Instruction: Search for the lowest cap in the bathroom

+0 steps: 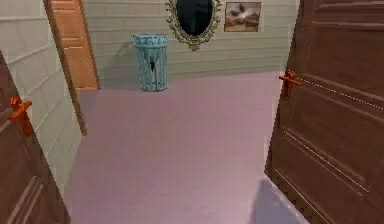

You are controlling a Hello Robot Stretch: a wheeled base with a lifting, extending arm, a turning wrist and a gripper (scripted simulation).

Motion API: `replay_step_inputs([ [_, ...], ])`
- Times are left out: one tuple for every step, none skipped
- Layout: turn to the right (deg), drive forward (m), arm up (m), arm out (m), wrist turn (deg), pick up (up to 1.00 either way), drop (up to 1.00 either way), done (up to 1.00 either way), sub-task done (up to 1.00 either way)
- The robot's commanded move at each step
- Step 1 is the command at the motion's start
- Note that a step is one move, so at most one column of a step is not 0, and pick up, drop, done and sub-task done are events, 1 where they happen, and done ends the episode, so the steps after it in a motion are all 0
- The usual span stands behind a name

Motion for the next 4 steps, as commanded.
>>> replay_step_inputs([
  [45.0, 0.00, 0.00, 0.00, 0.0, 0.00, 0.00, 0.00, 0.00],
  [45.0, 0.00, 0.00, 0.00, 0.0, 0.00, 0.00, 0.00, 0.00],
  [27.0, 0.00, 0.00, 0.00, 0.0, 0.00, 0.00, 0.00, 0.00],
  [0.0, 0.20, 0.00, 0.00, 0.0, 0.00, 0.00, 0.00, 0.00],
])
